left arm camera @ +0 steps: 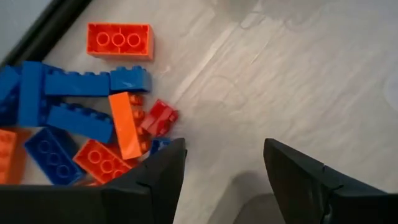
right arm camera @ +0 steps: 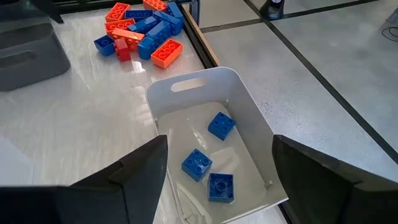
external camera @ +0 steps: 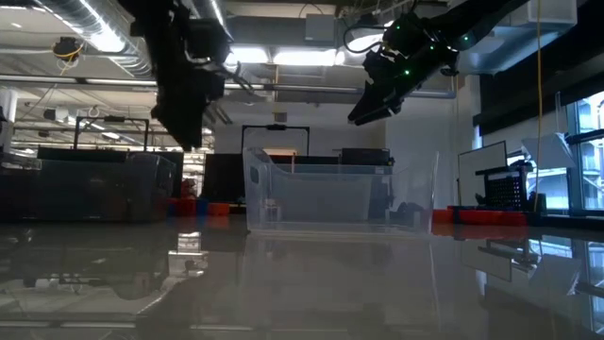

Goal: Sort blocks by size
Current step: Put the small red game piece into the gray bin

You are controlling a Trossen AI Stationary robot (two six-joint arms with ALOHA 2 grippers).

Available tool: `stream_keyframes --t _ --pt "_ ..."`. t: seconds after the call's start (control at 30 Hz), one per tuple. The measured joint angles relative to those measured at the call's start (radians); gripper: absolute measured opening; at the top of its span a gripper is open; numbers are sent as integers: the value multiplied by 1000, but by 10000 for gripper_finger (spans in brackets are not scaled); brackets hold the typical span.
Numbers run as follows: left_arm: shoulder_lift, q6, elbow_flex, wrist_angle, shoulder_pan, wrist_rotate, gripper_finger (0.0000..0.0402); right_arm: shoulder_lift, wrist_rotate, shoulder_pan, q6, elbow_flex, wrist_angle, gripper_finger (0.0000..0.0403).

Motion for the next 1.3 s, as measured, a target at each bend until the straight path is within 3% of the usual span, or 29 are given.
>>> stream_keyframes --t 0.13,0.33,0.6,0.93,1.3 --pt "19 8 -59 103 22 -25 205 0 0 0 0 0 0 287" --pt "106 123 -72 127 64 -28 205 0 1 0 0 0 0 287" --pt "214 408 -72 141 75 -27 205 0 1 0 0 0 0 287" --pt "226 573 -72 170 78 -89 205 0 2 0 0 0 0 287" --pt "223 685 -150 263 119 -69 205 0 2 0 -1 0 0 287"
